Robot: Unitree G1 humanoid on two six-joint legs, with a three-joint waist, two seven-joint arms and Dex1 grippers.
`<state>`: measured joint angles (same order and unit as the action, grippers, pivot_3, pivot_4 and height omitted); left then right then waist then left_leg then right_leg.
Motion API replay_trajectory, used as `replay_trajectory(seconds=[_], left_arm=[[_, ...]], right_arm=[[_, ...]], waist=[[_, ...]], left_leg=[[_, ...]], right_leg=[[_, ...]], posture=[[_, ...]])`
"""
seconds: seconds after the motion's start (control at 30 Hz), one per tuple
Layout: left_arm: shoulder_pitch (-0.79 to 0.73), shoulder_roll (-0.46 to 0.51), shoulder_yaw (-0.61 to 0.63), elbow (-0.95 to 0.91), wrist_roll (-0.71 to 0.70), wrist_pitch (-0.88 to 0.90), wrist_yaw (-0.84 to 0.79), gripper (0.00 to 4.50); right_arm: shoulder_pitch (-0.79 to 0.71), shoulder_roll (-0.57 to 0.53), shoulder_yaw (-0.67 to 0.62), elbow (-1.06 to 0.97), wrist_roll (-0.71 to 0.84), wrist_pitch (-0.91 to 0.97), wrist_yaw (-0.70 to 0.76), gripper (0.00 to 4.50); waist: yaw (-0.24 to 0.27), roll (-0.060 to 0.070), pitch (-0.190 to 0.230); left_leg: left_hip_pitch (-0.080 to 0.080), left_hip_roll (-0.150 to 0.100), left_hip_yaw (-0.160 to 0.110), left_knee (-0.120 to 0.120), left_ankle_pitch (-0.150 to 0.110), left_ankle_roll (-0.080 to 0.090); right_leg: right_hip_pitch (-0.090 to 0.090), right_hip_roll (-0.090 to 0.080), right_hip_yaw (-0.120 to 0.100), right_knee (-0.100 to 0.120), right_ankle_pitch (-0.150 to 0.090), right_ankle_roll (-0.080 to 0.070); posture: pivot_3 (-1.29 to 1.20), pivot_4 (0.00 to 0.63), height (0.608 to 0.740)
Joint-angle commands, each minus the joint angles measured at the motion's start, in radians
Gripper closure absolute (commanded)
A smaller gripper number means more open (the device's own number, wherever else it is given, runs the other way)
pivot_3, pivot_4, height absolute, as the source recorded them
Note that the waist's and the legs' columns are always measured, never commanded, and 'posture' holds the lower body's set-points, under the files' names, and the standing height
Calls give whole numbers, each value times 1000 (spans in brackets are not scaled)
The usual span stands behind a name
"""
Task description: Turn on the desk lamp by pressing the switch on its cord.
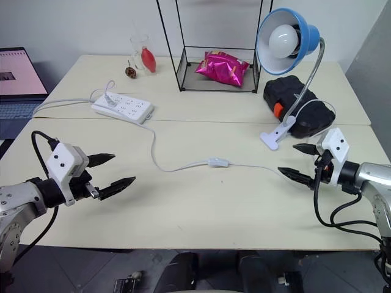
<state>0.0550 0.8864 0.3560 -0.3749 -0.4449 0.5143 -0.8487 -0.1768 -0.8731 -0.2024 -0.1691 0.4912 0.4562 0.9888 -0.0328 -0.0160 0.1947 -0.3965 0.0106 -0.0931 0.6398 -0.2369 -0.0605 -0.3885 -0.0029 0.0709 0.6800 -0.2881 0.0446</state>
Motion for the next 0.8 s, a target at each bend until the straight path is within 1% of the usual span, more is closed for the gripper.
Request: replay_trajectory(seconds=[0.03, 0.27, 0.53, 0.67, 0.8], left_arm=[[-13, 6, 9, -5, 0, -27, -15, 19], [-19, 1, -2, -8, 11, -24, -7, 19], [-51, -30, 23, -4, -72, -25, -36, 19], [-90, -42, -1, 23, -94, -5, -32, 19], [-143, -47, -58, 50, -99, 5, -63, 19]], right_arm=[[-2, -4, -35, -31, 7, -18, 0, 0], [-1, 3, -31, -33, 4, -20, -6, 0], [4, 10, -27, -49, 3, -16, -14, 0], [12, 10, -32, -89, 17, 6, -22, 0], [51, -1, -40, -163, 51, 61, -17, 0]], waist=[[0, 0, 0], [0, 0, 0], [0, 0, 0], [0, 0, 0], [1, 0, 0]], left_leg=[[0, 0, 0, 0, 0, 0], [0, 0, 0, 0, 0, 0], [0, 0, 0, 0, 0, 0], [0, 0, 0, 0, 0, 0], [0, 0, 0, 1, 0, 0]], right_leg=[[0, 0, 0, 0, 0, 0], [0, 0, 0, 0, 0, 0], [0, 0, 0, 0, 0, 0], [0, 0, 0, 0, 0, 0], [0, 0, 0, 0, 0, 0]], posture=[[0, 150, 740], [0, 150, 740], [0, 150, 740], [0, 150, 740], [0, 150, 740]])
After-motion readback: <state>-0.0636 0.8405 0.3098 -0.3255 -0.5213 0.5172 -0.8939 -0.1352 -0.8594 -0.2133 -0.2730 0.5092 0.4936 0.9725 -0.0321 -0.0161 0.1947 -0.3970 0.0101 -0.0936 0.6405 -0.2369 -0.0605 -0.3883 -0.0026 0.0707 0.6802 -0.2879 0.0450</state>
